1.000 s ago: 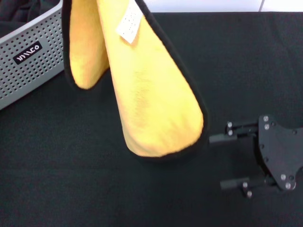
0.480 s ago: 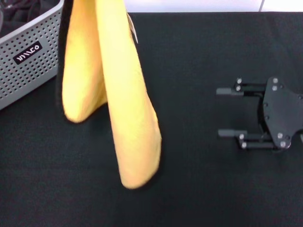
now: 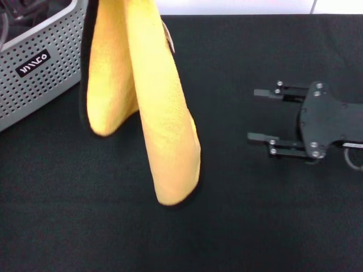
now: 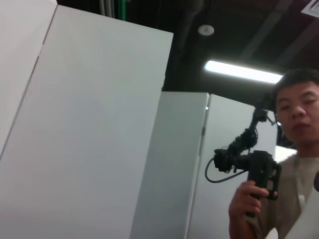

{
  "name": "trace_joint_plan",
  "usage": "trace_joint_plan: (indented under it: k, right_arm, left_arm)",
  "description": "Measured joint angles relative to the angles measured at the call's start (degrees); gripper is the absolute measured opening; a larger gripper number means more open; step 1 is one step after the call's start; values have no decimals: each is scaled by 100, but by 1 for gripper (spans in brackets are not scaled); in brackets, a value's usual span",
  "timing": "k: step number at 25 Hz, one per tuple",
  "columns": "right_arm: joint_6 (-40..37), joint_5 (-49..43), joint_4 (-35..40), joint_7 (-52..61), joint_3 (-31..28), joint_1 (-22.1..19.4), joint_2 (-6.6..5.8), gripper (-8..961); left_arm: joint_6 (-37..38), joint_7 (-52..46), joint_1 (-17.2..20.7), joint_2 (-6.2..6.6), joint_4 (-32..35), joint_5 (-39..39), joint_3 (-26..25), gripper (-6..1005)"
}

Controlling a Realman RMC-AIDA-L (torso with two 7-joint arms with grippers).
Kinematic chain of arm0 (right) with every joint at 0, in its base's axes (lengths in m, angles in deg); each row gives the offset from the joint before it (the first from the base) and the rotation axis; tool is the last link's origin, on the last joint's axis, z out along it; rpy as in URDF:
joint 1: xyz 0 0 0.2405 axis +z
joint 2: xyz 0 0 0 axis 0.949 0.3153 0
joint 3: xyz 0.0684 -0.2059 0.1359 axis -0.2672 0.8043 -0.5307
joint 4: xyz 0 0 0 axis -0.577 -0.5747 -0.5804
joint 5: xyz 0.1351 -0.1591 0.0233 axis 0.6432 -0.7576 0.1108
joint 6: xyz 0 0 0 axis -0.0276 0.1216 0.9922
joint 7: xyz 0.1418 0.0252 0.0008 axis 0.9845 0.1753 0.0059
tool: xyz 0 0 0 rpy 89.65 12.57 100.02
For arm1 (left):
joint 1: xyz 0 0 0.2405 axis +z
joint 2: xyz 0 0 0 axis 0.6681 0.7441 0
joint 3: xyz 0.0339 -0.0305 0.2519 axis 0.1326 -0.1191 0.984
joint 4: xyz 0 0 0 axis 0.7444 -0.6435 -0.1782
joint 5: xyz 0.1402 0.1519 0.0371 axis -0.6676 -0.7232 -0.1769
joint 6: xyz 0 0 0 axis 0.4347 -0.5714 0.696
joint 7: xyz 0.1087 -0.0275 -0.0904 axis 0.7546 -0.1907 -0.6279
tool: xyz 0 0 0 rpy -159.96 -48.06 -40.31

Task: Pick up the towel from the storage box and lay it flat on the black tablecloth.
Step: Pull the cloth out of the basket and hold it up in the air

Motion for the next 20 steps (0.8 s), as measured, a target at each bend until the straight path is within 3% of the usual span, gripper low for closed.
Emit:
trace_joint_plan:
  k: [5,13,20]
  right_arm:
    - [858,-144,-32,-233,41,-57,178,631]
    - [1440,473,-573,-730,211,162,190,631]
    - [1507,1094,-791,-984,960,380,190,631]
  left_arm:
    - [5,-12,19,-18,297,120,242,9]
    - [5,-215,42,-124,793,751,570,9]
    - [5,-249,0,-240,779,1031,589,9]
